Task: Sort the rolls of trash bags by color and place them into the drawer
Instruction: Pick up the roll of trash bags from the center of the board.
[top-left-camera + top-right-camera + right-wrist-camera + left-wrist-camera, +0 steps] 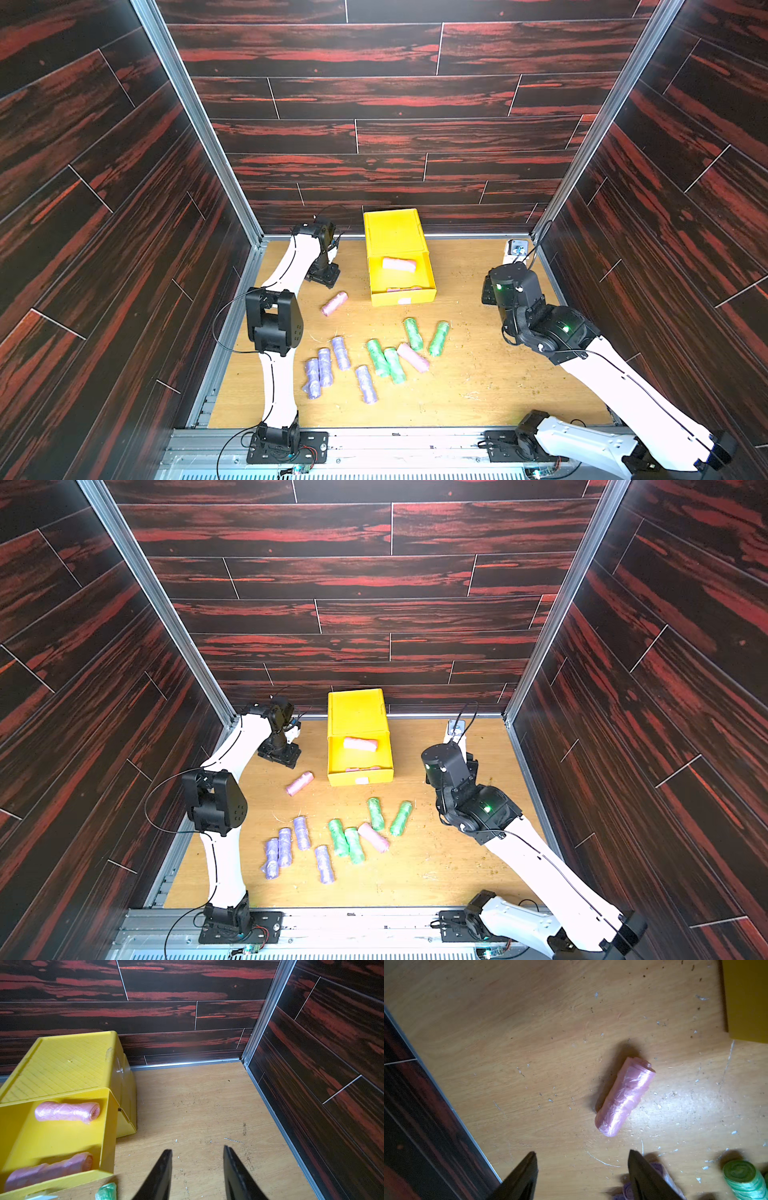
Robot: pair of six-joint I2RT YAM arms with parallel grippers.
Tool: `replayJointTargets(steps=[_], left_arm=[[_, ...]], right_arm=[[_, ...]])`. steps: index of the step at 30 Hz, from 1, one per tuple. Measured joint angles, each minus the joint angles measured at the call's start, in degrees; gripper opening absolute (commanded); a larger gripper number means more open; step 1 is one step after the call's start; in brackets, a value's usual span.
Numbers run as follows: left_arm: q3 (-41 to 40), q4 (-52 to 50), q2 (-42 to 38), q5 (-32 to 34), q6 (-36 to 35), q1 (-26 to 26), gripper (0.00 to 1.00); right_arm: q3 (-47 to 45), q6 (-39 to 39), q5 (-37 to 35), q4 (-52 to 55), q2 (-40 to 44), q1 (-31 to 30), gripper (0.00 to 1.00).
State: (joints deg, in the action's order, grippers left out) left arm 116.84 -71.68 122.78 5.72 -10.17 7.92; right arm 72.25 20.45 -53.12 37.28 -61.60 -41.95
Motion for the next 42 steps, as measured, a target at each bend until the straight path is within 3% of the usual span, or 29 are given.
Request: replayJointTargets(steps=[15, 24, 30, 38, 42], left_arm=[[-16.85, 8.04, 0.00, -8.07, -1.38, 0.09, 0.75], [-17.57, 14.27, 0.00, -7.78, -2.05, 0.44, 0.76], [-17.18, 15.21, 0.22, -6.19, -3.63, 1.03, 0.68], [-16.13, 15.15, 4.44, -6.16, -5.27, 2.14, 0.64], [-15.23, 14.38, 5.68, -6.10, -5.60, 2.71, 0.50]], right_arm=[[-0.44, -0.57, 0.63, -1.36, -0.74, 0.26, 0.43], [-0.42, -0.57, 1.11, -1.31, -1.57, 0.28, 0.43], [-0.42, -0.57, 1.14, -1.27, -1.57, 0.31, 0.42], [-0.42, -0.57, 1.33, -1.25, -1.57, 0.31, 0.40], [-0.42, -0.57, 1.38, -1.20, -1.57, 0.31, 0.40]])
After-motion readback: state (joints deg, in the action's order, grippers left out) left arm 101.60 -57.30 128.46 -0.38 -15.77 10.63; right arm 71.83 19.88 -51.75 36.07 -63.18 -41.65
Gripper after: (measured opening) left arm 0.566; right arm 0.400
